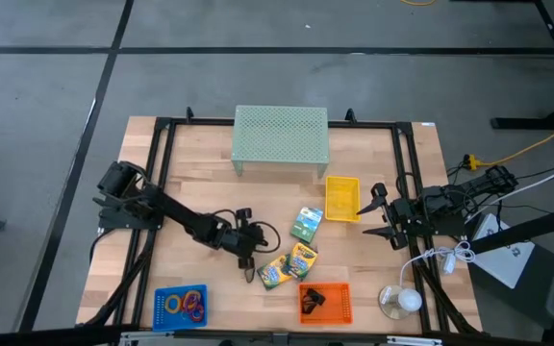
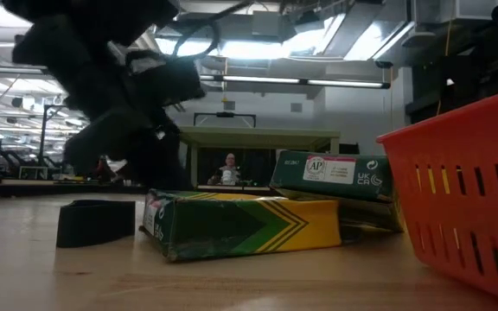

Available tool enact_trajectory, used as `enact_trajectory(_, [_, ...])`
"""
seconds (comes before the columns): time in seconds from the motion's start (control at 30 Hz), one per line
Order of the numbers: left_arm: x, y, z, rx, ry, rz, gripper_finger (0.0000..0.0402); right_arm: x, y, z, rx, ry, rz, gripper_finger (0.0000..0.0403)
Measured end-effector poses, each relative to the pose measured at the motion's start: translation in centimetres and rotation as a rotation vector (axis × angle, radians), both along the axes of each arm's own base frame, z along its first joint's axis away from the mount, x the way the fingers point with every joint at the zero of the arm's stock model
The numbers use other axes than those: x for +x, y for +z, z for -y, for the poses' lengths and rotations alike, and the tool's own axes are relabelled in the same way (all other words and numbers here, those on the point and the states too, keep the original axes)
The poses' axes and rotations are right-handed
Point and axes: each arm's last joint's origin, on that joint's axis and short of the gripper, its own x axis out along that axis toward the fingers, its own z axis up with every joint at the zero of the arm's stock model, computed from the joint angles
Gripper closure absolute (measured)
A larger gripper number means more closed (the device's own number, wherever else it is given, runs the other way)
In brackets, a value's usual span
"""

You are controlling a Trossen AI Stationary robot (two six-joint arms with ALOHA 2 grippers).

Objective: Pick & Place Office Desk Supplies
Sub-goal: Put the black rubber band into the orange bin

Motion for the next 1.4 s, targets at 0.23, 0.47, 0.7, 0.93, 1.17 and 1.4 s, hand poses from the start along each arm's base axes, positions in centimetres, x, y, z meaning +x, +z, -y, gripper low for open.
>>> enact_trajectory(0.23, [3.0, 5.0, 0.8, 0.079, -0.128, 0.189, 0.0397, 0.0, 0.0, 0.0, 0.001, 0.0, -0.001, 0.0147])
enact_trajectory(0.47, [4.9, 9.8, 2.6, -0.065, -0.489, 0.588, 0.0398, 0.0, 0.0, 0.0, 0.002, 0.0, -0.002, 0.0147])
enact_trajectory(0.7, [4.9, 10.9, 3.1, -0.125, -0.629, 0.705, 0.0398, 0.0, 0.0, 0.0, 0.001, 0.0, -0.001, 0.0147])
enact_trajectory(0.93, [7.0, 7.5, 3.8, -0.132, -0.632, 0.729, 0.0398, 0.0, 0.0, 0.0, 0.001, 0.0, -0.001, 0.0147])
enact_trajectory(1.17, [11.9, 5.8, 5.6, -0.215, -0.748, 0.73, 0.0397, 0.0, 0.0, 0.0, -0.002, -0.005, -0.001, 0.0147])
enact_trajectory(1.4, [15.4, 4.5, 6.9, -0.261, -0.807, 0.696, 0.0394, 0.0, 0.0, 0.0, -0.002, -0.001, -0.001, 0.0147])
